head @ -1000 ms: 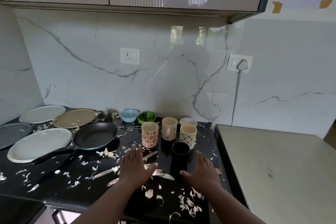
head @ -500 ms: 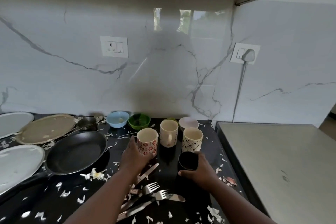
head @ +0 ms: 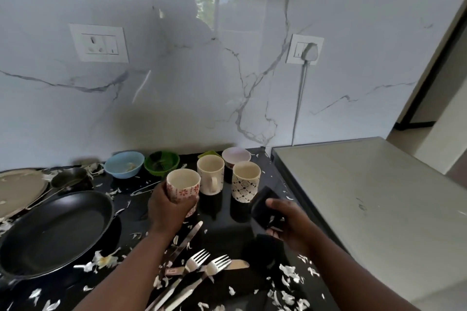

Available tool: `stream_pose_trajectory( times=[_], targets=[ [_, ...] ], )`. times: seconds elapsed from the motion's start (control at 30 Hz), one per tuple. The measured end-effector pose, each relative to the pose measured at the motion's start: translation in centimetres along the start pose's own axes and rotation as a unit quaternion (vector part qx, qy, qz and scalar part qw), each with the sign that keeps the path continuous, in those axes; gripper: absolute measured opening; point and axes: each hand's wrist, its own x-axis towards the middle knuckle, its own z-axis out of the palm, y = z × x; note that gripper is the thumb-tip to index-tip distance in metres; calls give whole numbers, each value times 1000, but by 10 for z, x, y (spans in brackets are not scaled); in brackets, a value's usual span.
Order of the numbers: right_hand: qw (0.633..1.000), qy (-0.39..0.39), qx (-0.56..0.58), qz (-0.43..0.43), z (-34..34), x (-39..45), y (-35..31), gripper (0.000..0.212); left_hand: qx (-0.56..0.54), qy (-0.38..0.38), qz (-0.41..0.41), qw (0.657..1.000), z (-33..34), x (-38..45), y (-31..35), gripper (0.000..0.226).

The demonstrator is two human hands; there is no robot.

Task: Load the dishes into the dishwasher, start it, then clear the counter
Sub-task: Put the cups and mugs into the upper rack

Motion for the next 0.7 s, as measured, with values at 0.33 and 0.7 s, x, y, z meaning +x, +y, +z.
stream_pose_trajectory(
  times=[0.33, 0.7],
  targets=[
    [943, -37, 323, -70, -92, -78, -38, 101, -272, -103, 104, 951, 87, -66, 100, 82],
    [920, 31, 365, -136, -267, -233, 9, 82, -296, -535, -176, 771, 197, -289, 232, 79]
  ],
)
